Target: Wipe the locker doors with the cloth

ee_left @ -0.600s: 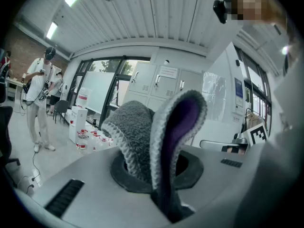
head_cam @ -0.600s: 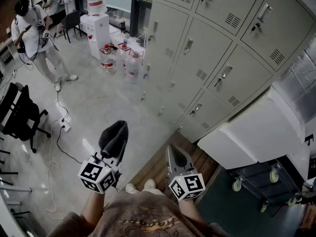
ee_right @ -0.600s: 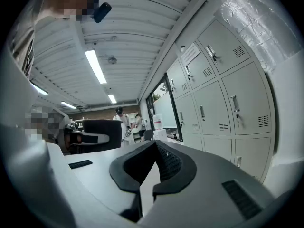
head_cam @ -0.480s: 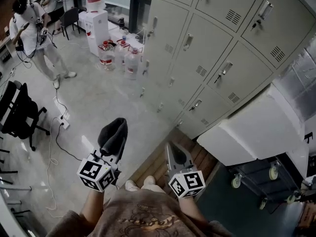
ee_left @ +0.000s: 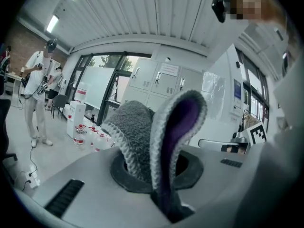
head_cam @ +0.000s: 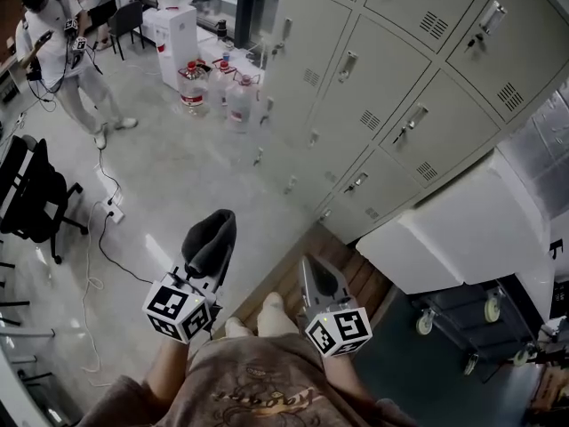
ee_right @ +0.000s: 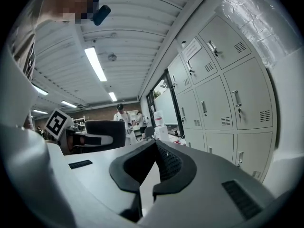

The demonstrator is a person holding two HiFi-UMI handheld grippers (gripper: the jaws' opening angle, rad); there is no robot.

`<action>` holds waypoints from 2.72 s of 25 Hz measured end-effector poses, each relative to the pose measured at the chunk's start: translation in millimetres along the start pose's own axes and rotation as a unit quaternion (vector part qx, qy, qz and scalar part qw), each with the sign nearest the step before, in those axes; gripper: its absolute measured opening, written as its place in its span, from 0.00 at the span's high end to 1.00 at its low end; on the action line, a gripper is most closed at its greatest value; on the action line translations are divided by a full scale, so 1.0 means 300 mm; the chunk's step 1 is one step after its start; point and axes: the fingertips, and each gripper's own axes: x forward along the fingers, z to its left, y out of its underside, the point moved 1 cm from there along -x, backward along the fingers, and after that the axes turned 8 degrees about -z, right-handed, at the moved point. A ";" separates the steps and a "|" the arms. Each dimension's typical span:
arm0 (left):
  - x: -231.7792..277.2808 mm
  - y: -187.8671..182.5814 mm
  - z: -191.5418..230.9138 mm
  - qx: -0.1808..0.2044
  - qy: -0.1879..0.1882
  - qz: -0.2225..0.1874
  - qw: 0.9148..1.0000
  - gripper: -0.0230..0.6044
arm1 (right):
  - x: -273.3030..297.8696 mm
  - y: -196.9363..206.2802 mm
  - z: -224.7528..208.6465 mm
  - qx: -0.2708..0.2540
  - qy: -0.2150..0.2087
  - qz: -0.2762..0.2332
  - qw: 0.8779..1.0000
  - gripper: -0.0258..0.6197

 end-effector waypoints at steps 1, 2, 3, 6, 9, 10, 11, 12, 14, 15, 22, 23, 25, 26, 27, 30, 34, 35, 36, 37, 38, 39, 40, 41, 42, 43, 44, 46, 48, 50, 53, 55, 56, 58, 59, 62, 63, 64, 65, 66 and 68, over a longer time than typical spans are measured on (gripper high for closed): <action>0.005 0.000 0.003 -0.002 -0.001 0.001 1.000 0.90 | 0.006 0.001 -0.006 0.001 0.001 0.001 1.000 0.96; 0.013 -0.001 0.007 -0.002 -0.001 0.001 1.000 0.90 | 0.016 0.002 -0.015 0.002 0.001 0.002 1.000 0.96; 0.024 -0.004 0.014 -0.001 -0.001 0.000 1.000 0.90 | 0.029 0.002 -0.027 0.002 0.002 0.002 1.000 0.96; 0.078 -0.017 0.044 0.002 -0.005 -0.004 1.000 0.90 | 0.084 0.008 -0.075 0.004 0.003 0.001 1.000 0.96; 0.154 -0.026 0.081 0.002 -0.012 -0.008 1.000 0.90 | 0.151 0.012 -0.130 0.005 0.000 0.004 1.000 0.96; 0.188 -0.030 0.092 0.002 -0.014 -0.008 1.000 0.90 | 0.177 0.010 -0.153 0.005 -0.002 0.005 1.000 0.96; 0.225 -0.035 0.103 0.001 -0.016 -0.009 1.000 0.90 | 0.207 0.005 -0.180 0.005 -0.004 0.005 1.000 0.96; 0.268 -0.043 0.114 -0.001 -0.018 -0.011 1.000 0.90 | 0.242 -0.001 -0.210 0.005 -0.006 0.006 1.000 0.96; 0.358 -0.064 0.131 -0.003 -0.019 -0.015 1.000 0.90 | 0.319 -0.022 -0.268 0.002 -0.015 0.007 1.000 0.96; 0.404 -0.075 0.138 -0.003 -0.018 -0.017 1.000 0.90 | 0.355 -0.035 -0.294 0.001 -0.021 0.006 1.000 0.96; 0.721 -0.158 0.198 -0.001 -0.037 -0.040 0.999 0.90 | 0.605 -0.107 -0.507 0.001 -0.059 0.006 0.998 0.96; 0.754 -0.166 0.205 -0.001 -0.042 -0.044 0.998 0.90 | 0.633 -0.119 -0.533 0.001 -0.065 0.005 0.998 0.96; 0.811 -0.179 0.219 -0.002 -0.051 -0.051 0.997 0.90 | 0.687 -0.139 -0.579 0.000 -0.076 0.001 0.997 0.96; 0.836 -0.185 0.225 -0.002 -0.054 -0.055 0.997 0.90 | 0.713 -0.144 -0.599 -0.002 -0.082 0.000 0.997 0.96; 0.860 -0.192 0.231 -0.001 -0.057 -0.058 0.997 0.90 | 0.739 -0.145 -0.618 -0.003 -0.087 0.000 0.996 0.96; 0.916 -0.210 0.254 0.004 -0.062 -0.064 0.996 0.90 | 0.810 -0.133 -0.660 -0.002 -0.098 0.003 0.995 0.96; 0.980 -0.207 0.322 0.008 -0.069 -0.070 0.995 0.90 | 0.886 -0.098 -0.697 0.000 -0.101 0.004 0.995 0.96; 0.998 -0.203 0.344 0.008 -0.070 -0.071 0.995 0.90 | 0.907 -0.088 -0.705 -0.002 -0.102 0.004 0.995 0.96; 1.018 -0.198 0.368 0.009 -0.069 -0.073 0.995 0.90 | 0.927 -0.077 -0.714 -0.004 -0.102 0.003 0.995 0.96; 1.039 -0.191 0.392 0.010 -0.068 -0.074 0.995 0.90 | 0.948 -0.064 -0.725 -0.006 -0.101 0.001 0.995 0.96; 1.061 -0.184 0.417 0.011 -0.065 -0.075 0.995 0.90 | 0.969 -0.050 -0.736 -0.006 -0.098 -0.001 0.995 0.96; 1.085 -0.177 0.444 0.012 -0.062 -0.075 0.995 0.90 | 0.990 -0.035 -0.747 -0.005 -0.093 -0.003 0.996 0.96; 1.110 -0.170 0.472 0.013 -0.056 -0.075 0.995 0.90 | 1.013 -0.022 -0.757 -0.004 -0.087 -0.007 0.996 0.96; 1.134 -0.163 0.501 0.013 -0.050 -0.075 0.996 0.90 | 1.036 -0.008 -0.764 -0.003 -0.081 -0.011 0.997 0.96; 1.156 -0.155 0.531 0.013 -0.044 -0.075 0.996 0.90 | 1.058 0.005 -0.768 -0.004 -0.075 -0.014 0.997 0.96; 1.176 -0.150 0.562 0.012 -0.038 -0.074 0.996 0.90 | 1.083 0.020 -0.770 -0.005 -0.070 -0.018 0.997 0.96; 1.199 -0.148 0.596 0.013 -0.031 -0.075 0.997 0.90 | 1.110 0.034 -0.772 -0.006 -0.064 -0.022 0.998 0.96; 1.248 -0.154 0.664 0.014 -0.017 -0.073 0.997 0.90 | 1.173 0.059 -0.781 -0.007 -0.048 -0.028 0.998 0.96; 1.290 -0.162 0.730 0.009 -0.006 -0.064 0.998 0.90 | 1.236 0.078 -0.786 -0.004 -0.030 -0.027 0.999 0.96; 1.320 -0.171 0.790 -0.003 0.002 -0.052 0.999 0.90 | 1.295 0.089 -0.776 -0.002 -0.016 -0.021 1.000 0.96; 1.365 -0.190 0.874 -0.017 0.015 -0.042 0.999 0.90 | 1.389 0.104 -0.758 -0.019 0.001 -0.014 1.000 0.96; 1.397 -0.209 0.929 -0.017 0.029 -0.040 0.999 0.90 | 1.456 0.112 -0.749 -0.025 0.013 -0.015 1.000 0.96; 1.411 -0.219 0.955 -0.016 0.037 -0.039 0.998 0.90 | 1.484 0.114 -0.742 -0.026 0.018 -0.016 0.999 0.96; 1.436 -0.235 0.996 -0.014 0.053 -0.037 0.998 0.90 | 1.522 0.114 -0.729 -0.029 0.028 -0.018 0.999 0.96; 1.449 -0.239 1.013 -0.016 0.060 -0.036 0.997 0.90 | 1.535 0.113 -0.727 -0.031 0.034 -0.019 0.999 0.96; 1.493 -0.245 1.059 -0.021 0.074 -0.033 0.996 0.90 | 1.578 0.114 -0.732 -0.033 0.045 -0.017 0.998 0.96; 1.510 -0.247 1.072 -0.022 0.076 -0.033 0.996 0.90 | 1.592 0.112 -0.735 -0.035 0.046 -0.017 0.998 0.96; 1.526 -0.249 1.079 -0.024 0.076 -0.033 0.996 0.90 | 1.601 0.108 -0.741 -0.036 0.046 -0.016 0.998 0.96; 1.541 -0.250 1.081 -0.025 0.077 -0.034 0.996 0.90 | 1.606 0.103 -0.749 -0.037 0.047 -0.017 0.998 0.96; 1.555 -0.252 1.079 -0.026 0.078 -0.034 0.996 0.90 | 1.607 0.098 -0.759 -0.037 0.049 -0.018 0.998 0.96; 1.579 -0.255 1.071 -0.025 0.079 -0.034 0.996 0.90 | 1.607 0.088 -0.781 -0.035 0.053 -0.022 0.998 0.96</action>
